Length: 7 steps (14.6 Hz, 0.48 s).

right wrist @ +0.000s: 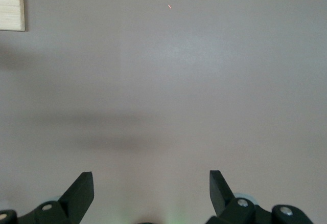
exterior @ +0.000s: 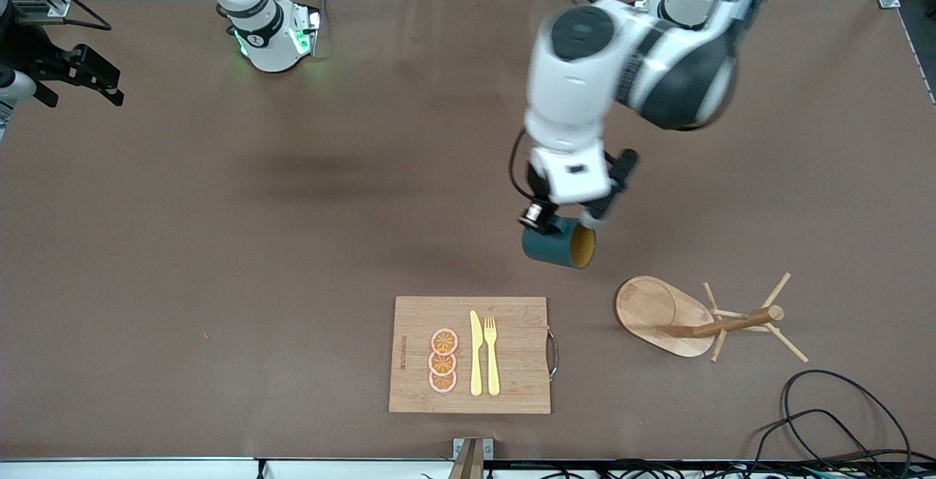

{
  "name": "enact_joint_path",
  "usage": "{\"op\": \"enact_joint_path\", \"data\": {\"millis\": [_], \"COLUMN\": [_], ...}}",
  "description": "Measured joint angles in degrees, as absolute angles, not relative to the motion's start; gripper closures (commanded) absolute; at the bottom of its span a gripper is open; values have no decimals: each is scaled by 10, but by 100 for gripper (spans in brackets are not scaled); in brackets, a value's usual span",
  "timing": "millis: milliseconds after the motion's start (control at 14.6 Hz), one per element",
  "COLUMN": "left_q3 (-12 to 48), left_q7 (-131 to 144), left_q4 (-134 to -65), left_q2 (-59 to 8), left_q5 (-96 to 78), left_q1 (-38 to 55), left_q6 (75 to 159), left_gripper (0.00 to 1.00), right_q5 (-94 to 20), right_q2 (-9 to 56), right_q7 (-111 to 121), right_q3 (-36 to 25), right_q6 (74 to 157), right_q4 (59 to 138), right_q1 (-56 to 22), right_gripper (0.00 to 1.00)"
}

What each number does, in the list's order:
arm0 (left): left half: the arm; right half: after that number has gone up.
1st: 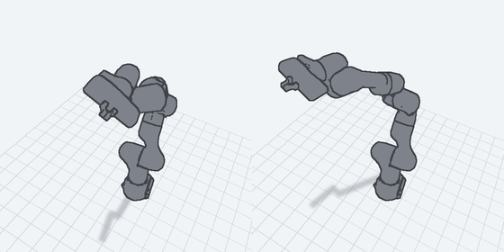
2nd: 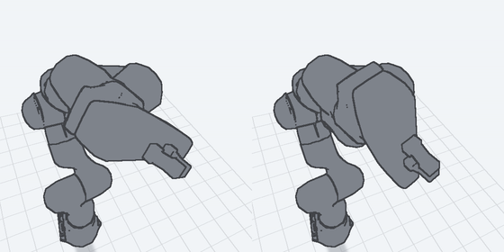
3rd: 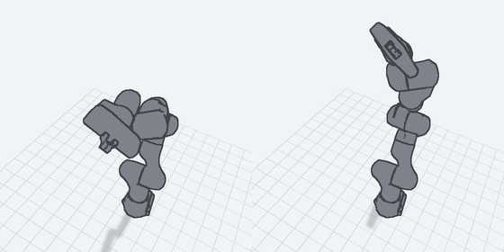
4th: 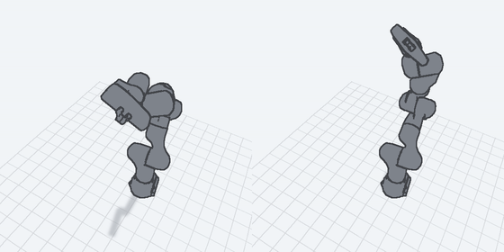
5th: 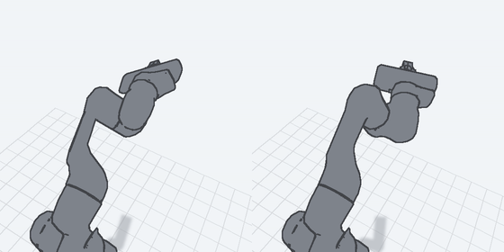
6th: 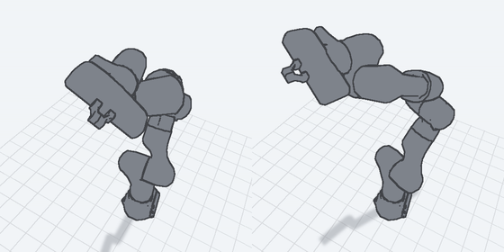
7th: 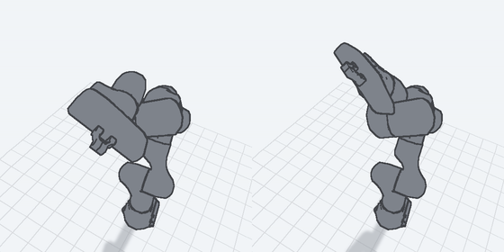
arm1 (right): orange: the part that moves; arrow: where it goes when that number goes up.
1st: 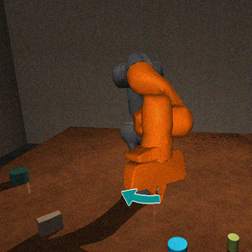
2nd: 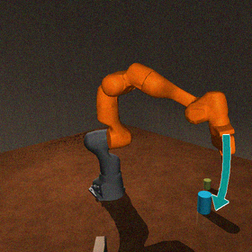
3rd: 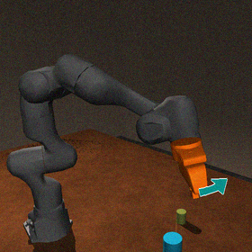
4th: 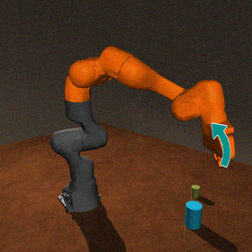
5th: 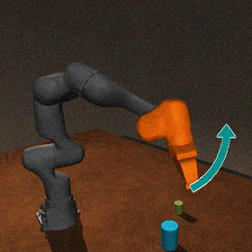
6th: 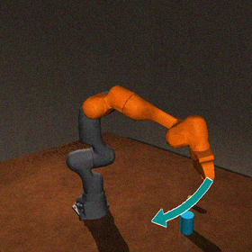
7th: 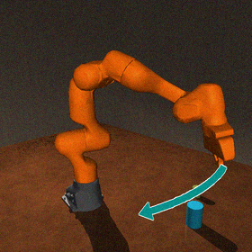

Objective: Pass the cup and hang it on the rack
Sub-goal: 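Carry the mug to the wooden rack with the left gripper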

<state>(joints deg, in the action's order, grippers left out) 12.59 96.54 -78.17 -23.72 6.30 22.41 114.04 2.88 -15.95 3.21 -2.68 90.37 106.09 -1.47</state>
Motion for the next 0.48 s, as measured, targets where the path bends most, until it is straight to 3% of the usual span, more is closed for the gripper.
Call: {"op": "enact_joint_path", "data": {"millis": [480], "left_q3": [125], "left_q7": [873], "left_q4": [-791], "left_q2": [-241], "left_q5": [-236], "left_q1": [58], "left_q6": [1177], "left_gripper": [100], "right_q5": [29], "right_q2": [-160], "right_q7": [31], "right_q3": [-27], "right_q6": [848], "right_q4": [1030], "right_q1": [-19], "right_gripper": [0]}}
